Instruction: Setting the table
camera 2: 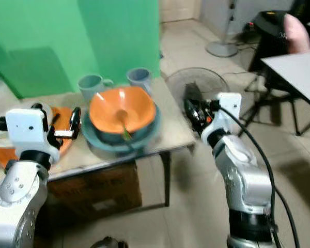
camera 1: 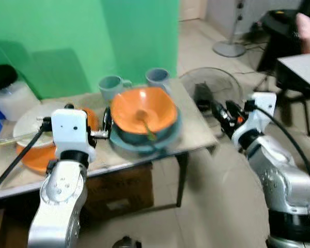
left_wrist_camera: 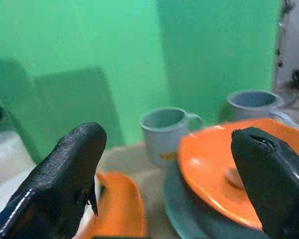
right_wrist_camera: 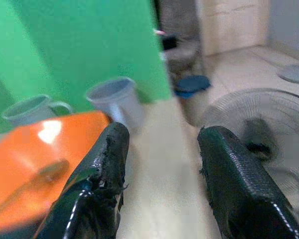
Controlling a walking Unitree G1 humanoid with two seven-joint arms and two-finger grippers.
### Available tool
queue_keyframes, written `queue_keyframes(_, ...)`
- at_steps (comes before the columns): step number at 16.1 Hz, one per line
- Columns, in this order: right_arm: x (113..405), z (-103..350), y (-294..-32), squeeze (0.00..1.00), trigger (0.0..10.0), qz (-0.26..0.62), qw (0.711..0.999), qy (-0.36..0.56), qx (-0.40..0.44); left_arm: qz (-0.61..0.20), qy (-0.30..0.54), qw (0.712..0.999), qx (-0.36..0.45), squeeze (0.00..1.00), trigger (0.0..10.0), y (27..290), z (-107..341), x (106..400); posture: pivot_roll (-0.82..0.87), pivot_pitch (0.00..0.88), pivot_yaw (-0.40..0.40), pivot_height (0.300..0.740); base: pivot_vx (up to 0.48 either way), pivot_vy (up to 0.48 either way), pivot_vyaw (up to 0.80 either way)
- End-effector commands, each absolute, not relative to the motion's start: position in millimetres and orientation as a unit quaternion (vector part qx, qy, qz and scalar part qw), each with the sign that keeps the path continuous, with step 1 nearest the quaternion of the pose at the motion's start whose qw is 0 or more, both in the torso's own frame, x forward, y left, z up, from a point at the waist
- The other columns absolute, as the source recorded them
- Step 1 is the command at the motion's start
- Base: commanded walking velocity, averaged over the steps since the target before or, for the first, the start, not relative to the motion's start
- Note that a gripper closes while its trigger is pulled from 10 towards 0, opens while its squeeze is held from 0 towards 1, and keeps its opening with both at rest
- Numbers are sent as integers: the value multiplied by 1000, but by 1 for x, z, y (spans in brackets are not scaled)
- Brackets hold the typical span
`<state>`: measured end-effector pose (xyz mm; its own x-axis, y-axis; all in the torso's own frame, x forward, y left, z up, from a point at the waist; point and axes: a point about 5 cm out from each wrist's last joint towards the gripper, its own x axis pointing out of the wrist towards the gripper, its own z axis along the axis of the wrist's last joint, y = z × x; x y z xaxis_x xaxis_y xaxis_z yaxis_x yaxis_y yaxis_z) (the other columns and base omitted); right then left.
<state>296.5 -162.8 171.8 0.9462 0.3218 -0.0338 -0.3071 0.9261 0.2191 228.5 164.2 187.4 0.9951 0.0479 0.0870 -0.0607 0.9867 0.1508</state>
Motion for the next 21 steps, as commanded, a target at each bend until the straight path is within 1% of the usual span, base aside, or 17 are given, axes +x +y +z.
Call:
queue_keyframes(1,297,179,-156,0,10000,202,973,34,104,32,-33,996,82,0,10000,166,186,226,-68,44,37,740,315,0,0)
queue_keyframes(5,299,190,-150,0,10000,278,954,48,105,-10,-16,996,92,0,10000,158,183,221,-55,40,24,740,66,0,0)
queue_keyframes(6,299,195,-147,0,10000,299,949,44,85,-33,-17,994,105,0,10000,154,183,220,-55,37,20,740,0,0,0)
queue_keyframes(7,300,196,-145,0,10000,306,946,69,79,-41,-11,993,109,0,10000,154,182,221,-55,33,19,740,0,0,0)
queue_keyframes(8,302,199,-138,0,10000,342,931,112,70,-53,-3,992,112,0,10000,155,182,221,-58,27,18,740,0,0,0)
queue_keyframes(10,305,202,-130,0,10000,355,924,121,68,-67,2,990,122,0,10000,156,183,223,-59,20,16,740,0,0,0)
queue_keyframes(11,310,202,-125,1000,10000,346,925,142,70,-82,9,988,130,0,10000,156,183,223,-60,17,16,740,0,0,0)
queue_keyframes(13,317,198,-111,1000,10000,344,920,176,69,-114,23,981,153,0,10000,157,183,226,-62,7,20,740,0,0,0)
queue_keyframes(15,318,198,-105,1000,10000,350,918,178,63,-120,23,980,157,0,10000,159,184,228,-62,5,25,740,0,0,0)
queue_keyframes(17,319,205,-109,1000,10000,320,938,119,61,-80,14,987,137,0,10000,164,187,236,-70,11,39,740,0,0,0)
queue_keyframes(18,320,207,-113,1000,10000,299,948,101,54,-76,4,988,133,0,10000,163,190,237,-72,14,42,740,0,0,0)
queue_keyframes(19,317,206,-124,698,10000,259,961,74,68,-58,3,990,128,0,10000,163,189,240,-80,18,55,740,0,0,0)
queue_keyframes(20,311,202,-137,0,10000,224,967,64,101,-40,0,992,116,0,10000,161,188,243,-89,24,69,740,0,0,0)
queue_keyframes(21,305,196,-147,0,10000,203,970,63,116,-35,-4,993,109,0,10000,159,188,245,-96,26,80,740,0,0,0)
